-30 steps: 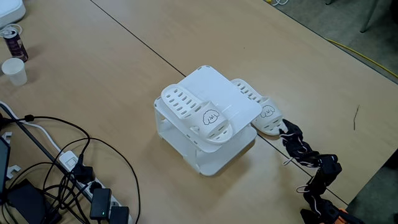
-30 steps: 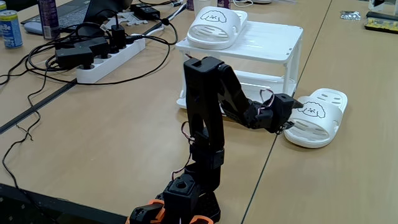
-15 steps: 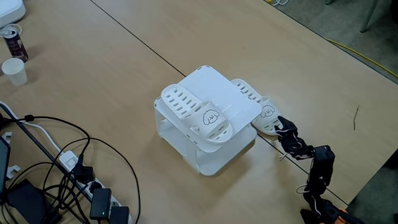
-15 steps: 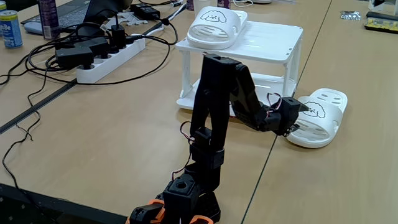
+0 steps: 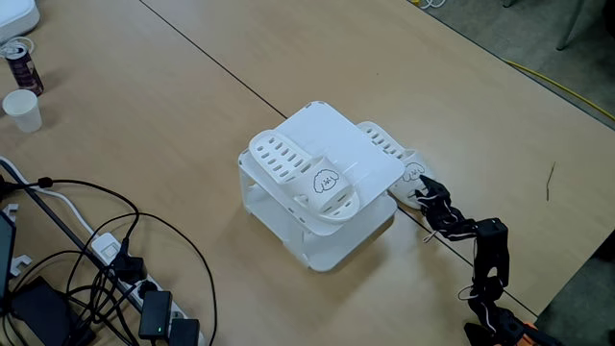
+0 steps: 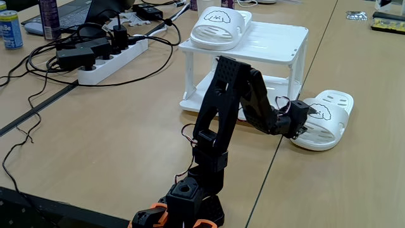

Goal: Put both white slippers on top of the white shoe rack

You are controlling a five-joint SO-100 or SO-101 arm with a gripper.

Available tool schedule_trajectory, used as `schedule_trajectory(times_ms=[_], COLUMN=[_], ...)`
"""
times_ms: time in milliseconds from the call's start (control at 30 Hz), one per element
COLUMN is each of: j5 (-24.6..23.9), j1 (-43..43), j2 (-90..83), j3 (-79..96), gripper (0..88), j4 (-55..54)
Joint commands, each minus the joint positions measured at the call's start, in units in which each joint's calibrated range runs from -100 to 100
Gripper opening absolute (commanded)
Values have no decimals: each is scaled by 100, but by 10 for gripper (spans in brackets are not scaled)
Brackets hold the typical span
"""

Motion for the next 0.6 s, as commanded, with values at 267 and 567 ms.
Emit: schedule_trajectory(times_ms=[267, 567], j5=[42, 42], j1=[-27, -27], j2=[621, 950], j3=[-1222, -1881], gripper=[201, 191], j4=[-119, -119])
